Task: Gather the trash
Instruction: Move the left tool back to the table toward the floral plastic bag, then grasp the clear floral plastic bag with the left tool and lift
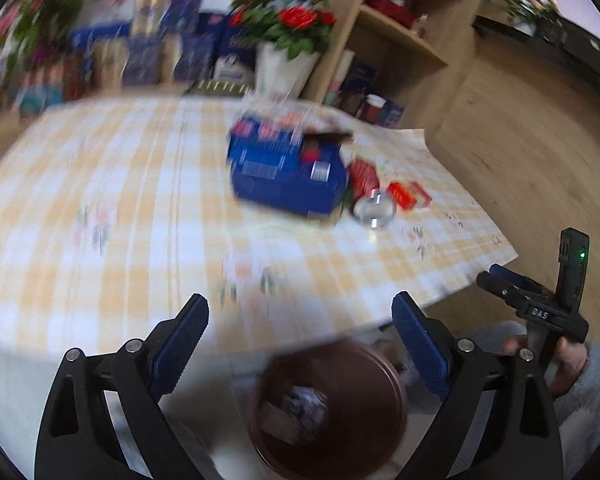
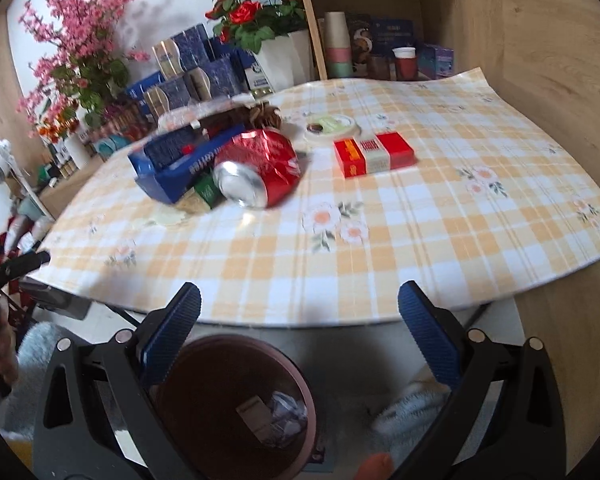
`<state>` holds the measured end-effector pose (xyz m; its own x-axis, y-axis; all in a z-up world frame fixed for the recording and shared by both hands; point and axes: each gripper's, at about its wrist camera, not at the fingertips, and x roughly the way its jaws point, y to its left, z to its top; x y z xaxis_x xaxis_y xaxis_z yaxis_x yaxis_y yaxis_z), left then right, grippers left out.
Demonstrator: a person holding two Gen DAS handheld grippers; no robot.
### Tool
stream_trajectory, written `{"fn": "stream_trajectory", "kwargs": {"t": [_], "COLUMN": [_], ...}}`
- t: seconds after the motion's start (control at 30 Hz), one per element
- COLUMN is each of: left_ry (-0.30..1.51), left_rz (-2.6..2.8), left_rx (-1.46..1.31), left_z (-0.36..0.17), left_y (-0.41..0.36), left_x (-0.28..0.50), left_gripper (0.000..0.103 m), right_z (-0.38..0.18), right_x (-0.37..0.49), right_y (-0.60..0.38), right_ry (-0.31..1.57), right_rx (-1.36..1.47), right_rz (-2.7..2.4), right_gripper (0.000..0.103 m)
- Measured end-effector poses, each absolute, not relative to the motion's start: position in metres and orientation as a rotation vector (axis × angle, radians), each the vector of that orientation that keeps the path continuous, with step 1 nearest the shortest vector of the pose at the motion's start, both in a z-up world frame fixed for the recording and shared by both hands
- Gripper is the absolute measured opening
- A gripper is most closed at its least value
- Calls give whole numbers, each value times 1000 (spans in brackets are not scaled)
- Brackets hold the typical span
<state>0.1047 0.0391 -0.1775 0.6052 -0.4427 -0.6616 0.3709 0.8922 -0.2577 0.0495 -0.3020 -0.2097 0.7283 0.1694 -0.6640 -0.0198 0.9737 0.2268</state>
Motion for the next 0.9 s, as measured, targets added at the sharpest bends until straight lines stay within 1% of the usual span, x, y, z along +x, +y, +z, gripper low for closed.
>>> {"fn": "stream_trajectory", "kwargs": {"t": [0.17, 0.27, 0.3, 0.33, 0.37, 0.4, 0.43, 0.6, 0.8, 0.9], "left_ry": [737, 716, 715, 721, 728, 740, 753, 764, 783, 802], "left_rz": [-477, -516, -524, -525, -523, -525, -537, -560, -513, -489], "left_rx": [48, 190, 247, 306, 356, 393, 400, 452, 582, 590], "left_z": [-143, -135, -136, -138, -141, -145, -148, -162, -183, -189], "left_y": [2, -35, -44, -54, -63, -71, -74, -88, -109, -113], "left_x": [161, 201, 214, 225, 236, 250, 261, 301, 326, 337], "left_gripper": [91, 91, 91, 88, 84, 77, 75, 73, 73, 71], "right_z": [-203, -201, -200, -199, -199, -198, -197, -199, -206, -208], "right_x": [76, 89, 92, 96, 98, 100, 102, 109, 117, 120], "right_y": [-311, -316, -317, -318, -320, -322, -325, -342, -349, -349], "right_ry": [745, 747, 747, 751, 750, 745, 750, 757, 777, 783], "right_rx": [246, 236, 226, 213, 210, 212, 217, 263, 274, 276], "right_rz": [146, 132, 121, 114, 113, 103, 89, 83, 78, 88], "right_gripper": [97, 97, 97, 97, 97, 97, 97, 97, 97, 97]}}
